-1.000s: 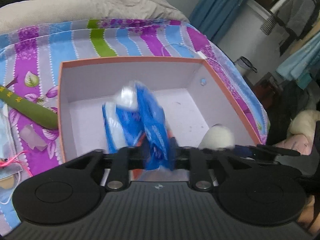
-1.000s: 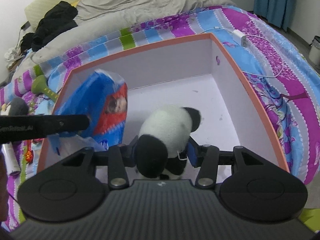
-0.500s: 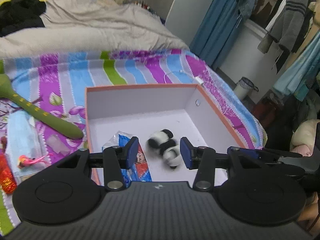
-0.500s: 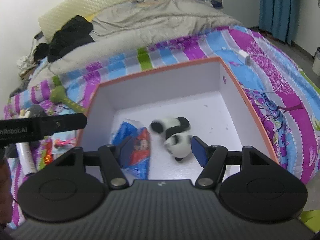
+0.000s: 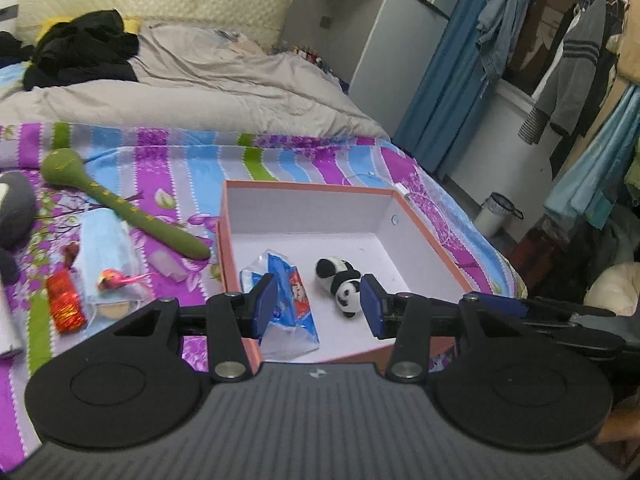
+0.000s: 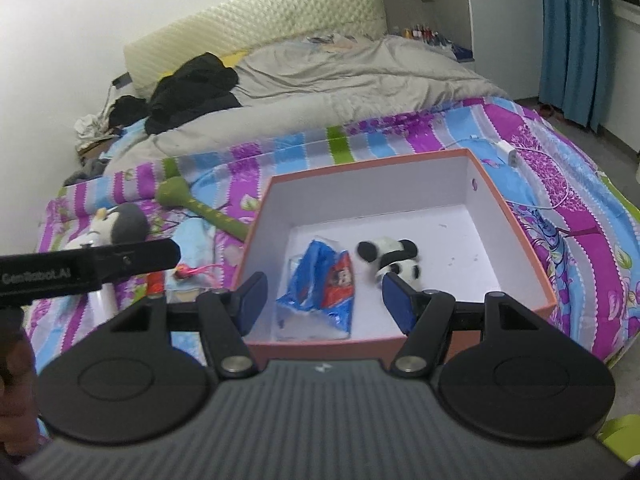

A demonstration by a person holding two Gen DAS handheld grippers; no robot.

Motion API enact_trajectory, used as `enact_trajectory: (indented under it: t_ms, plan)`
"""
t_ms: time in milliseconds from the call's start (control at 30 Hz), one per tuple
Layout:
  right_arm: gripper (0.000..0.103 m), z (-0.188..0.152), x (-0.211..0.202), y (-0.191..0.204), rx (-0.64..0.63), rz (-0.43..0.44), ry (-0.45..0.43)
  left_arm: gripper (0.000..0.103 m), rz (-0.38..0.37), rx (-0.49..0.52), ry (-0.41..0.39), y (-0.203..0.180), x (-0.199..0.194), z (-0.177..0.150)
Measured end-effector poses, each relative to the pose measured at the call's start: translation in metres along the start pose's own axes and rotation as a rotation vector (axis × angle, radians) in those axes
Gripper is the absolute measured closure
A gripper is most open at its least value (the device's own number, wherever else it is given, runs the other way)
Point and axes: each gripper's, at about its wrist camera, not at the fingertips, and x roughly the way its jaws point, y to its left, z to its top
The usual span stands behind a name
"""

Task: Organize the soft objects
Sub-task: 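Withdraw both tools from the box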

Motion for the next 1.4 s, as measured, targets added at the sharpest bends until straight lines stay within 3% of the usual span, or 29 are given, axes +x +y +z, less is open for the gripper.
enact_trajectory:
  t_ms: [367, 667, 1067, 1400]
  plan:
    - [0.037, -0.039, -0.039, 0.037, -0.026, 0.089, -0.049, 0.051, 0.076, -0.028, -0.083, 0.017, -0.083, -0.053]
    - [0.037, -0.072, -0.043, 0.068, -0.077, 0.178, -0.022, 0.051, 0.160, -0.098, -0.130, 0.042, -0.122, -0.098]
    - [0.037, -0.102, -0.037, 0.089, -0.118, 0.240, 0.006, 0.051, 0.249, -0.195, -0.133, 0.077, -0.139, -0.146]
    - [0.037, -0.096, -0.011, 0.106, -0.136, 0.262, 0.035, 0.051, 0.298, -0.258, -0.119, 0.113, -0.113, -0.142]
